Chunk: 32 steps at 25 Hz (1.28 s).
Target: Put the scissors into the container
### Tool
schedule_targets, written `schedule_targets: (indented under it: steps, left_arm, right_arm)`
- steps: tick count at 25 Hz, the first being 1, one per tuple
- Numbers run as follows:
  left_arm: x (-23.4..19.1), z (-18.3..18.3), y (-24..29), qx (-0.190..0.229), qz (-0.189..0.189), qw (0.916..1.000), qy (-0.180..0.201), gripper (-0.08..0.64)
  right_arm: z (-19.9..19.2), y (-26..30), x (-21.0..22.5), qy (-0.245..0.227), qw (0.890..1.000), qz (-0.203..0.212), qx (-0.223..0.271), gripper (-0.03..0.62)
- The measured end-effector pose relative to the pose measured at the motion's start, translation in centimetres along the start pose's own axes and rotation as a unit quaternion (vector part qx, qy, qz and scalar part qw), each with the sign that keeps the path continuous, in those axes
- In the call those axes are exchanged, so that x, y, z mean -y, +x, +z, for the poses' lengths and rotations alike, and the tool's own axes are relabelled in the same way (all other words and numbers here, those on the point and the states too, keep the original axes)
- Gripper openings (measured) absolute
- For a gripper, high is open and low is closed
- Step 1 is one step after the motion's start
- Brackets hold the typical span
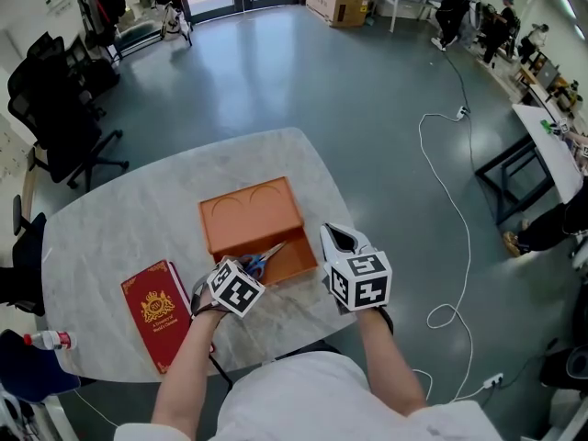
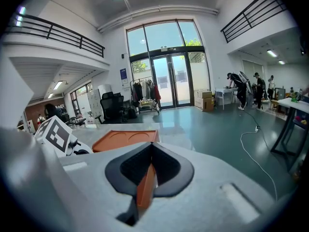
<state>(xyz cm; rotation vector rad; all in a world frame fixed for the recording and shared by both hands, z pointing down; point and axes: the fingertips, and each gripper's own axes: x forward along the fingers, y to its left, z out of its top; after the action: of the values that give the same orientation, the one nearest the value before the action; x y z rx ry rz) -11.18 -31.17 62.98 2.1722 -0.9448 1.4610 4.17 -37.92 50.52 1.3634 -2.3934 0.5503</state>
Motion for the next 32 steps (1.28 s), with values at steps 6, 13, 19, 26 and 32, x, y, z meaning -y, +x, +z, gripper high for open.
schedule_targets:
  steps: [6, 13, 19, 26, 32]
  left_arm:
    - [0.0, 0.0, 0.0, 0.0, 0.004, 1.0, -0.002, 0.078]
    - [-0.1, 0.0, -0.1, 0.006, 0.006, 0.9999, -0.005, 0.078]
    - [-0.5, 0.3, -1.0, 0.021, 0.017, 0.9995, -0.019, 0.078]
    - [-1.3, 0.5, -3.4, 0.059, 0.039, 0.9962, -0.05, 0.077]
    - [-1.4, 0.0, -6.1, 0.091, 0.054, 0.9918, -0.071, 0.077]
  right_arm:
    - [0.0, -0.1, -0.1, 0.0, 1.0, 0.001, -0.001, 0.006]
    - [-0.2, -0.5, -0.3, 0.002, 1.0, -0.001, 0.001, 0.006]
    - [0.0, -1.6, -0.4, 0.004, 1.0, -0.008, 0.008, 0.006]
    - [-0.2, -2.9, -1.5, 0.002, 1.0, -0.011, 0.016, 0.006]
    - [-0.4, -4.1, -3.1, -0.005, 1.0, -0.007, 0.021, 0.006]
